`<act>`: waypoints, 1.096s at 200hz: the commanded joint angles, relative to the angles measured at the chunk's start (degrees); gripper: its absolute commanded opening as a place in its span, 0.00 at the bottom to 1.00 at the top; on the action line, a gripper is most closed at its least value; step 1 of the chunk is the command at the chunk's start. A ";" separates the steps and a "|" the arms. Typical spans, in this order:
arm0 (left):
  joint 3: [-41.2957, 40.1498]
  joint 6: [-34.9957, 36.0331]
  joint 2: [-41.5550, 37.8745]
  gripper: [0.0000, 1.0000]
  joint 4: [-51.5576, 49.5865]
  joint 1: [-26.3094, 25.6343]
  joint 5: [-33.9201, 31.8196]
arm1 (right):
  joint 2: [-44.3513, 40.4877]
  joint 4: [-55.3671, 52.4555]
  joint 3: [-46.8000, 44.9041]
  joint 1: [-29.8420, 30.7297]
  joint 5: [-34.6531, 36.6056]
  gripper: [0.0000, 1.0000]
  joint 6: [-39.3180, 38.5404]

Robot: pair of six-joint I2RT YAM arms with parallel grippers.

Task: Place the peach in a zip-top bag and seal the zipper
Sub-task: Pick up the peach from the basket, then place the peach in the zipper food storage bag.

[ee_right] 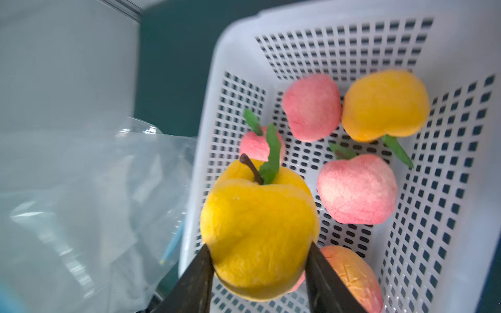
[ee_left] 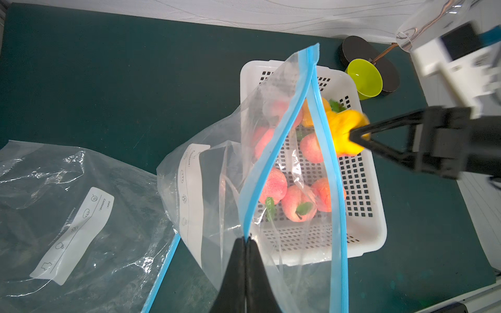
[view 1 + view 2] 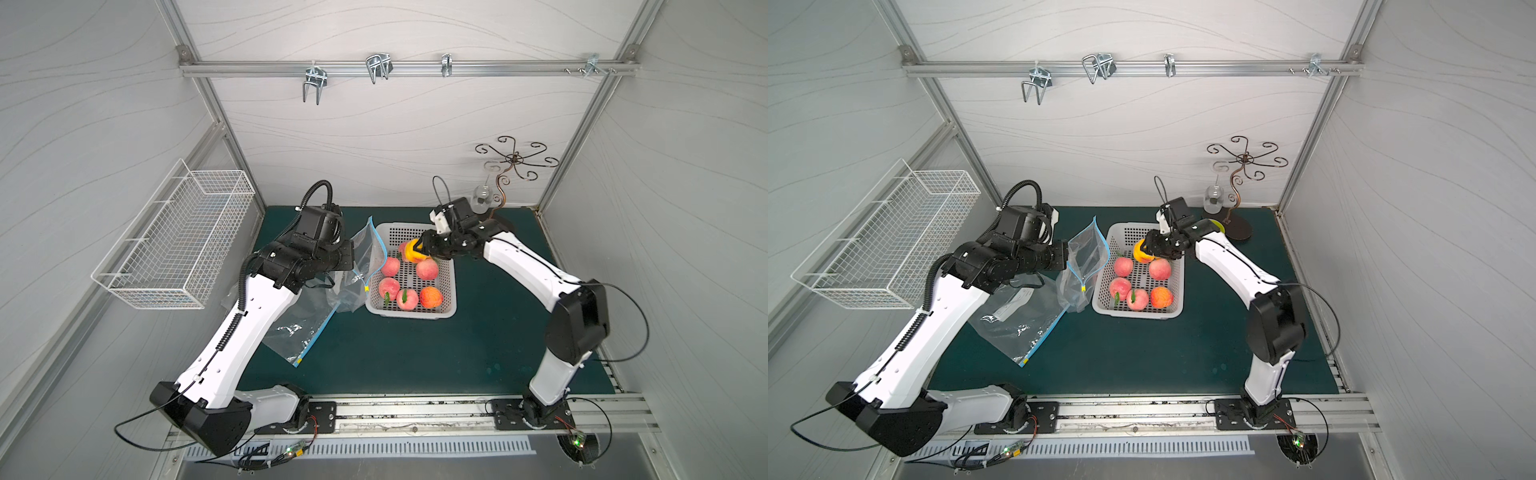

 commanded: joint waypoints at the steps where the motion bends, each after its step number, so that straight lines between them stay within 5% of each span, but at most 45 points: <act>1: 0.23 0.11 -0.79 0.00 2.63 -0.23 0.78 | -4.56 7.08 -0.46 -0.14 -10.25 0.48 -0.39; 32: 0.31 -0.07 -0.53 0.00 2.73 -0.23 1.03 | -6.21 11.36 1.42 0.54 -20.26 0.48 0.23; 72: 0.67 -0.33 -0.38 0.00 2.99 -0.23 1.40 | -3.81 12.46 5.37 5.07 -24.78 0.48 -0.74; 112: 1.08 -0.43 -0.56 0.00 2.73 -0.23 1.62 | 1.30 9.40 8.97 9.63 -21.60 0.47 -2.07; 219: 1.36 -0.48 -1.37 0.00 3.25 -0.23 1.90 | 13.23 -9.34 22.41 15.63 0.65 0.47 -8.73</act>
